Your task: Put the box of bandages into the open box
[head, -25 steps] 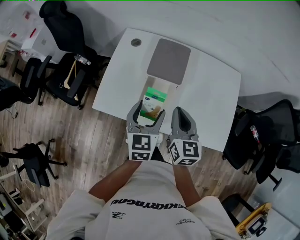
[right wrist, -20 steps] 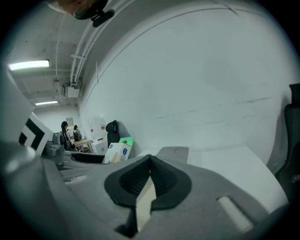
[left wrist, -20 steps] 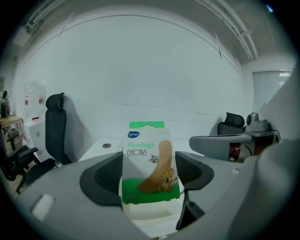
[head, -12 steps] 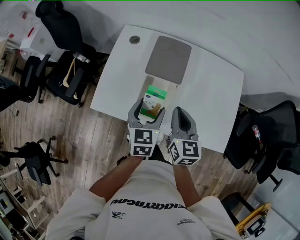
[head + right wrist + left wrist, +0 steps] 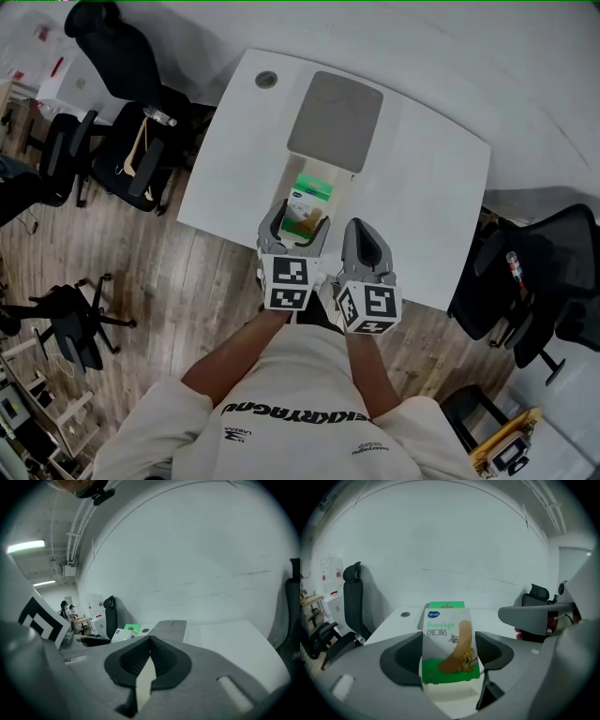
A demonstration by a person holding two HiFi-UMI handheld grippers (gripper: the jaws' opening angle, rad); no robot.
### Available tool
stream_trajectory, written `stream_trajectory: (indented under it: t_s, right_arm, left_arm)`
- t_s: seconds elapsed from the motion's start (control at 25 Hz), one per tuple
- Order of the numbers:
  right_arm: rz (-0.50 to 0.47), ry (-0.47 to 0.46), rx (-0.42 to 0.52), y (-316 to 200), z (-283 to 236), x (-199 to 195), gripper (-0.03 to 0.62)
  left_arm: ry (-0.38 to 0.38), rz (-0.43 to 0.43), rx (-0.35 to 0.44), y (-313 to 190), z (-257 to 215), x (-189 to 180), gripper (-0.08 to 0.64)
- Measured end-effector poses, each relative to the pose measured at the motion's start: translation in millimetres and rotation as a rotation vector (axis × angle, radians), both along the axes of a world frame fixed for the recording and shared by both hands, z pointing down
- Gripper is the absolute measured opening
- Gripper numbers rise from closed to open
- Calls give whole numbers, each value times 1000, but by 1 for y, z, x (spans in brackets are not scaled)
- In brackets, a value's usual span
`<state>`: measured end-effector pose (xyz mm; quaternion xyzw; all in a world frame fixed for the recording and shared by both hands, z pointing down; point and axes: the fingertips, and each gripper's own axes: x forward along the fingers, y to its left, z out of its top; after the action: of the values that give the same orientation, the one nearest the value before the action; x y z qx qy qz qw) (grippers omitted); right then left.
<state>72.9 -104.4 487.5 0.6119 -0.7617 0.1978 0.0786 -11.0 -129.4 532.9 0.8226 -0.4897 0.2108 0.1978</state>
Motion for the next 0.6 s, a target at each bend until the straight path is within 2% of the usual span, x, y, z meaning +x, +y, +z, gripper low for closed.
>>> stream_trajectory:
  t_s: [0.6]
  right_arm:
    - [-1, 0, -33, -7, 16, 4, -2]
  left_arm:
    - [-72, 1, -99, -14, 47, 4, 364]
